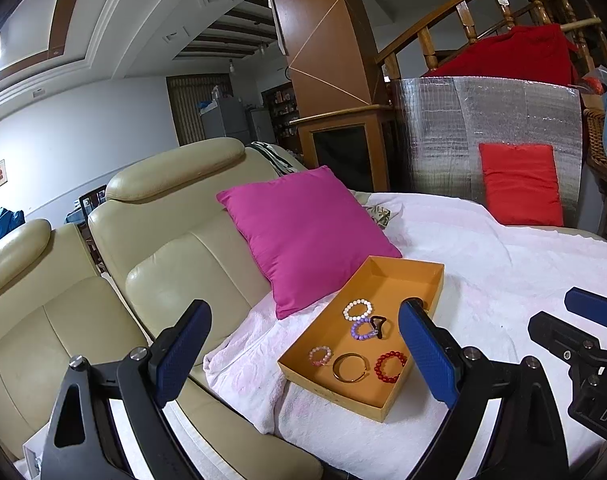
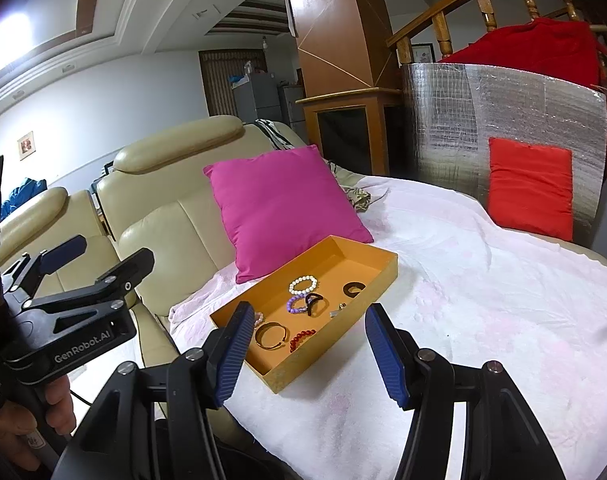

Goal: Organize jewelry

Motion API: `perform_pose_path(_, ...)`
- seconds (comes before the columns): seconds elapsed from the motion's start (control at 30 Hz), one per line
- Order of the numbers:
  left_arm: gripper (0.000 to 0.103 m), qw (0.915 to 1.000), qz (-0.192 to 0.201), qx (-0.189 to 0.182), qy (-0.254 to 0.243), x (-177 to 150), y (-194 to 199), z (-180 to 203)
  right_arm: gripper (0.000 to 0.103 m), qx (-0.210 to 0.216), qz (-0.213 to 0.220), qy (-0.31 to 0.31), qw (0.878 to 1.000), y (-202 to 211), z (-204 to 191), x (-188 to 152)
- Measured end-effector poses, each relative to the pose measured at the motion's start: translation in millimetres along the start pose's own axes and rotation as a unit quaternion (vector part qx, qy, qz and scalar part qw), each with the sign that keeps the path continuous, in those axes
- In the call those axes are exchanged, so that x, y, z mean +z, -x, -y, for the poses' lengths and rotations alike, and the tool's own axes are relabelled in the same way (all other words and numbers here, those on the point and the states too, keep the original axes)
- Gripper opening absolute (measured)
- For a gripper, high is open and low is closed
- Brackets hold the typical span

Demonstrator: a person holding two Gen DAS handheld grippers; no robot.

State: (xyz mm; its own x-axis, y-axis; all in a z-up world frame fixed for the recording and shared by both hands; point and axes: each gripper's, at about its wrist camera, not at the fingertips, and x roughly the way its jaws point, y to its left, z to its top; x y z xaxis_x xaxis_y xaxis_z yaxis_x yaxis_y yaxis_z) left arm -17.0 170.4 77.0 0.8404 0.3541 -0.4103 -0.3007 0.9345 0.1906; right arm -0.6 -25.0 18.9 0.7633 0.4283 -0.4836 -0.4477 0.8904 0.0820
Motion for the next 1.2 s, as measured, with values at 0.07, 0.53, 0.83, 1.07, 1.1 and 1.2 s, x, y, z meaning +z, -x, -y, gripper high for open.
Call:
perform_pose_path(0.07,0.095,1.0,0.0,0.001,-0.002,-0.4,-0.1,0.7,0.062,0.0,0.0,-0.002,1.0,0.0,0.7,0.7)
perform_pose_path(0.53,0.095,1.0,-0.001,-0.004,-0.001,-0.2,-0.4,-2.8,0.062,0.0,0.0,-0.001,1.0,-0.6,-2.0,2.7)
perform_pose_path(0.83,0.095,1.0,-0.003,0.0,-0.002,-1.1,-3.3,-4.5,0.062,0.0,-0.003,0.001,1.0,-4.4,-4.1,3.5)
perform_pose_path(1.07,0.095,1.0,-0.007,0.001,-0.001,-2.8,-8.3,-6.0,0.062,-0.002,-0.007,0.001,1.0,-8.9,-6.7,2.6)
perform_pose_path(1.1,0.095,1.0,-0.008,0.001,0.0,-2.9,-8.6,-6.2,0.062,-0.002,-0.007,0.001,1.0,-9.3,-7.1,2.7)
perform_pose_path(1.2,0.095,1.0,-0.009,0.0,0.002,-3.4,-10.0,-7.5,0.062,-0.002,-0.008,0.001,1.0,-10.1,-8.3,3.1)
